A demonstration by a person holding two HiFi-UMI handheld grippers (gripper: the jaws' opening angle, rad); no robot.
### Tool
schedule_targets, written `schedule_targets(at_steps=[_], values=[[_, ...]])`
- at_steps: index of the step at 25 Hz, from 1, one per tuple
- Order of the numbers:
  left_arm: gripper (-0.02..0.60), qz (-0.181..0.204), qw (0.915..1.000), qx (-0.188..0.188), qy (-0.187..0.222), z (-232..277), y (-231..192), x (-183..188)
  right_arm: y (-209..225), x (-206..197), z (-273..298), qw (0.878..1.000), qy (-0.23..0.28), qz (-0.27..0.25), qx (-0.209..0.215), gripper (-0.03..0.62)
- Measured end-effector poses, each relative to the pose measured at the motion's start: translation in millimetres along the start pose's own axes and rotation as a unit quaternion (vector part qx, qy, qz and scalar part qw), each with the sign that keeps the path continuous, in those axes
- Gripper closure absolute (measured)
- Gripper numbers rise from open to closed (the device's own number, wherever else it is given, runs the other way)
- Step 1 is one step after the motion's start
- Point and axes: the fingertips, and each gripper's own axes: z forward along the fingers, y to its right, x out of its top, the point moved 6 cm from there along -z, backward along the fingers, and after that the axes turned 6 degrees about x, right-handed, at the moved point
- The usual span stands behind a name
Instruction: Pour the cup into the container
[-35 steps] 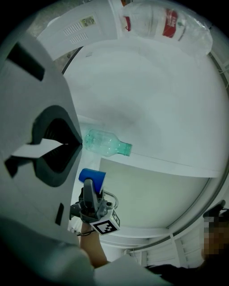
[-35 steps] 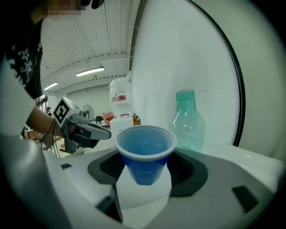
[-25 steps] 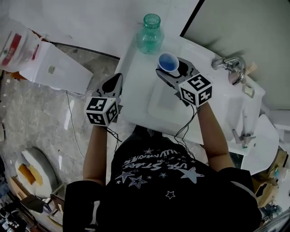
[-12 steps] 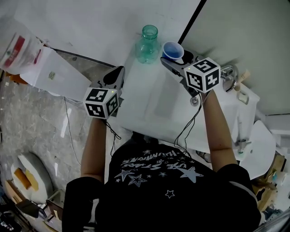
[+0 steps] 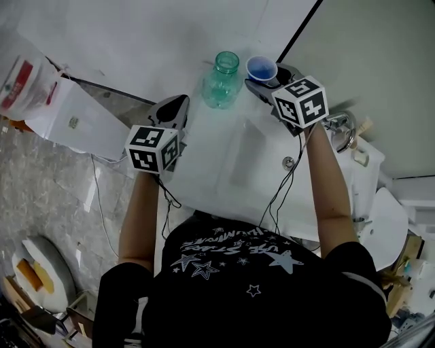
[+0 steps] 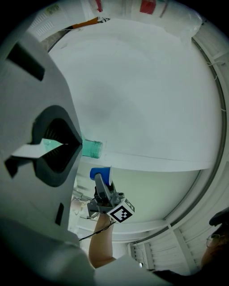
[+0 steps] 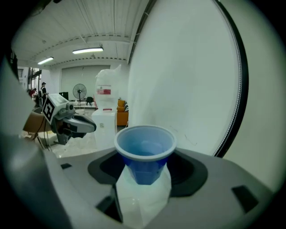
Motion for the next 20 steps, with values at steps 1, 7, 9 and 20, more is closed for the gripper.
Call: schedule_targets(at_steps=[1,7,9,20], values=[[0.572,0.001,1.0,0.0,0.0,2.6,-2.5,1.0,3.4,1.0,2.7,1.0,-0.005,-0.008,-0.006,0.303],[0.572,-0.003,1.0,-0.001,-0.002,14.6,-14.9,2.8,16.1,8.5,15.8,0.999,-0.017,-0.04,-0.029,0.309],[0.572,-0.005,1.0,-0.003,-0.005,18.1,-16.6,1.5,18.5,9.2,20.3,0.998,-0.022,-0.043,-0.029,0.309],[0.572,-0.019,0.9997,-0.007,-0.012,25.4,-28.9,-5.4,25.2,12.0,38.6,0.988,-0.079,-0.115,-0.073,0.307]])
